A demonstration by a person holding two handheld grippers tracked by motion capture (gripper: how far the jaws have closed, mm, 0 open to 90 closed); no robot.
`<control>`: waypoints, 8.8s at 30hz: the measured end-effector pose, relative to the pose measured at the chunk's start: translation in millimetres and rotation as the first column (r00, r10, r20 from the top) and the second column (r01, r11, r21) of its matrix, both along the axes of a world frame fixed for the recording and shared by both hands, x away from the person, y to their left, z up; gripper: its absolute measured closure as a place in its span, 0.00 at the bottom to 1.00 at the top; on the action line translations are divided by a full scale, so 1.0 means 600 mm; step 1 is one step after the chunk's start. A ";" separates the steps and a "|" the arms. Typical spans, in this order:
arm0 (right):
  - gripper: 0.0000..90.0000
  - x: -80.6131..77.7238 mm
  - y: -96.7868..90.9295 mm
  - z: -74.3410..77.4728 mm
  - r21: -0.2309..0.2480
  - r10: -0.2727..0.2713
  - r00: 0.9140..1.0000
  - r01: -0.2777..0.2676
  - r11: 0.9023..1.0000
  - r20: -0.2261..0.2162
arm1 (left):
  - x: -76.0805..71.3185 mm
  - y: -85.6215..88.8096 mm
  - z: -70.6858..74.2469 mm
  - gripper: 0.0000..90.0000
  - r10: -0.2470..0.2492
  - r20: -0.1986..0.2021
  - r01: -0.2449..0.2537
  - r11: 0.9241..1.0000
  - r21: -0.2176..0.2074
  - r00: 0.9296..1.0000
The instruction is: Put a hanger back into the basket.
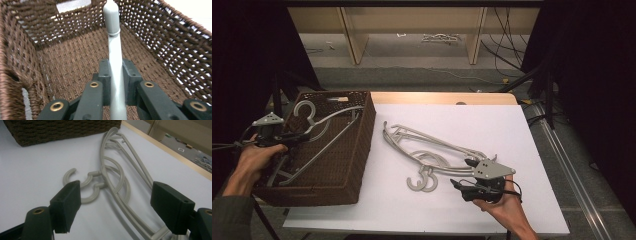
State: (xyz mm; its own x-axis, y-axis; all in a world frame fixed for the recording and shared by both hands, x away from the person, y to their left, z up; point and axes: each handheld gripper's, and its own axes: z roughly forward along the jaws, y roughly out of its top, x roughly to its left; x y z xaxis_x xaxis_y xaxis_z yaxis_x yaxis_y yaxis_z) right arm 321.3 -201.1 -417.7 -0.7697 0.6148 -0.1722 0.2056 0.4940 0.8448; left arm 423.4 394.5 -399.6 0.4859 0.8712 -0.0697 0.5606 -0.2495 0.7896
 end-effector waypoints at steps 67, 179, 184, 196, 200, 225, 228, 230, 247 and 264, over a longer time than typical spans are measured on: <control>0.27 0.001 -0.001 -0.005 0.063 -0.026 1.000 0.025 0.998 0.015 | -0.142 -0.234 0.049 0.21 0.050 0.252 0.019 0.964 -0.265 0.966; 0.84 0.174 0.109 -0.067 -0.526 0.184 0.946 -0.302 0.795 -0.265 | -0.230 -0.359 -0.065 0.19 -0.246 0.392 0.332 0.928 -0.168 0.887; 0.89 0.172 0.106 -0.065 -0.536 0.208 0.940 -0.327 0.779 -0.271 | -0.228 -0.359 -0.066 0.19 -0.253 0.402 0.340 0.926 -0.163 0.880; 0.91 0.167 0.101 -0.059 -0.550 0.239 0.942 -0.332 0.767 -0.235 | -0.227 -0.357 -0.065 0.20 -0.257 0.395 0.342 0.926 -0.161 0.882; 0.92 0.164 0.096 -0.049 -0.553 0.245 0.948 -0.317 0.770 -0.202 | -0.228 -0.357 -0.066 0.20 -0.261 0.383 0.338 0.930 -0.146 0.886; 0.92 0.132 0.078 0.005 -0.547 0.278 0.959 -0.260 0.795 -0.052 | -0.213 -0.362 -0.047 0.22 -0.230 0.381 0.294 0.948 -0.119 0.895; 0.92 0.126 0.078 0.010 -0.550 0.278 0.960 -0.255 0.796 -0.042 | -0.199 -0.369 -0.031 0.23 -0.238 0.366 0.285 0.955 -0.079 0.900; 0.92 0.121 0.079 0.013 -0.554 0.281 0.959 -0.252 0.794 -0.034 | -0.188 -0.376 -0.019 0.23 -0.258 0.343 0.289 0.957 -0.040 0.903; 0.92 0.088 0.074 0.045 -0.573 0.319 0.948 -0.247 0.781 0.025 | -0.095 -0.460 0.003 0.28 -0.391 0.156 0.353 0.908 0.225 0.907; 0.92 0.067 0.088 0.059 -0.604 0.399 0.916 -0.298 0.739 0.036 | -0.082 -0.481 -0.017 0.35 -0.475 0.137 0.406 0.843 0.352 0.869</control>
